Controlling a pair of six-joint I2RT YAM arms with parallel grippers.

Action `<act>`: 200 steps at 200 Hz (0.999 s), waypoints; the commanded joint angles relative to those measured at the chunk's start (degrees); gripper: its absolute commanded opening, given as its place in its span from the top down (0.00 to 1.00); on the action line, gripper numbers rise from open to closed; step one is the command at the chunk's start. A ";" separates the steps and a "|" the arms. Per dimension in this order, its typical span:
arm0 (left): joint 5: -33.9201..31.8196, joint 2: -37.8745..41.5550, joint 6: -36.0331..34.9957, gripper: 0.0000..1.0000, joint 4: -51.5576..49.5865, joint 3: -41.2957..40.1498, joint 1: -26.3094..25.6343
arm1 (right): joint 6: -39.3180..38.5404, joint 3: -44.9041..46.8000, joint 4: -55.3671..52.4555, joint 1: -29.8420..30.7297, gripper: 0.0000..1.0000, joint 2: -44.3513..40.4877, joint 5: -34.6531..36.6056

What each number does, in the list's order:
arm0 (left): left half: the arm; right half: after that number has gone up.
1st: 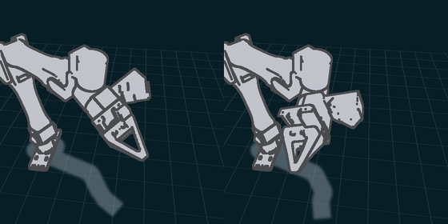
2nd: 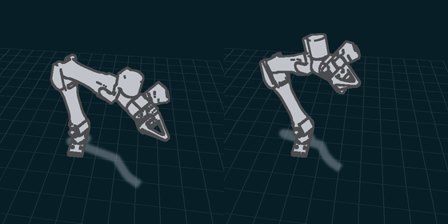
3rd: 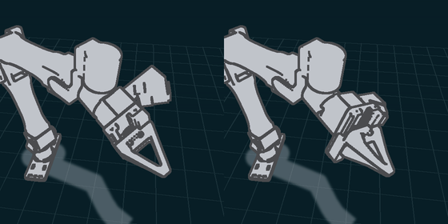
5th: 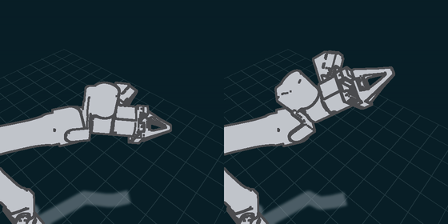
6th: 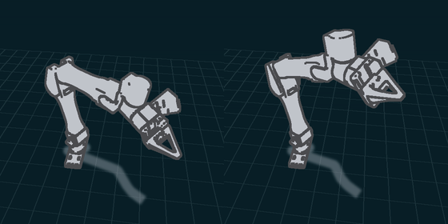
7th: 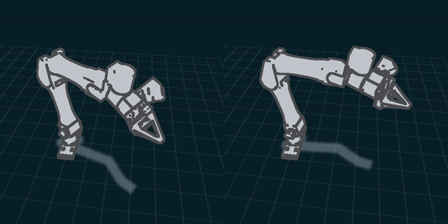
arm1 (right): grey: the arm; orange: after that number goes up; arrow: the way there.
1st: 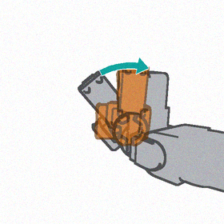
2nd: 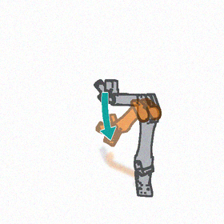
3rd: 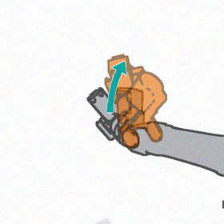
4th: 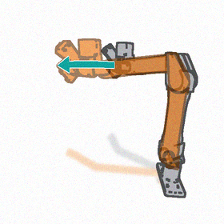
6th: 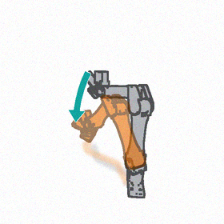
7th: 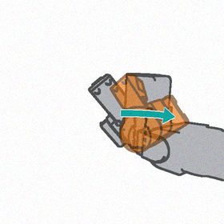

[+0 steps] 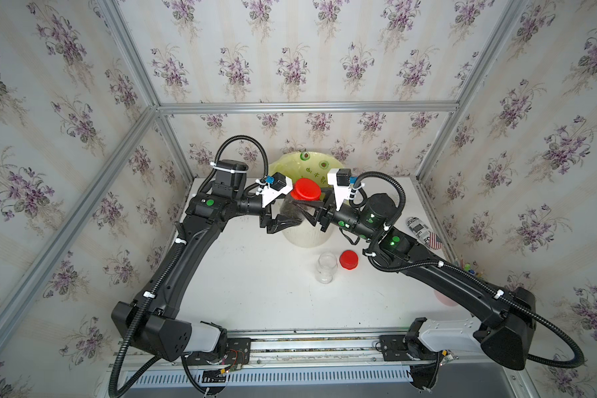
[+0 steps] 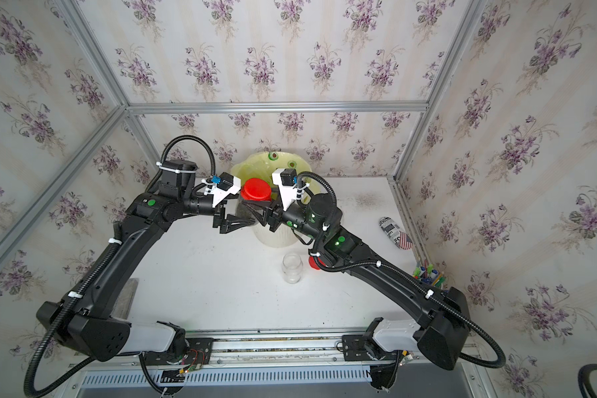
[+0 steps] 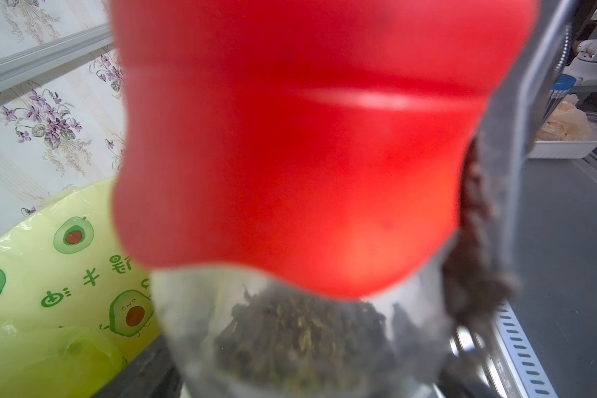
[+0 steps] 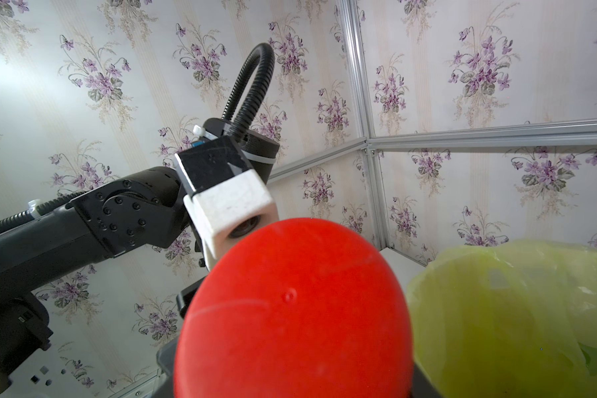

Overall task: Empty moldy tea leaves from jars
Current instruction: Adjust the jar.

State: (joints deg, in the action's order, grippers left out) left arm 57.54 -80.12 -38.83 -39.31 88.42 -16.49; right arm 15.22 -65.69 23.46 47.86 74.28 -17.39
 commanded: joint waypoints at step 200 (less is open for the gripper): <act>0.00 -0.05 -0.81 0.24 2.57 -0.21 0.06 | 3.76 0.92 6.21 0.22 0.68 -0.10 -3.71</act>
State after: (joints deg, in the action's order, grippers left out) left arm 59.90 -80.42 -38.85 -38.94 88.33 -16.56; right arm 17.15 -64.69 27.29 47.81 74.41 -17.87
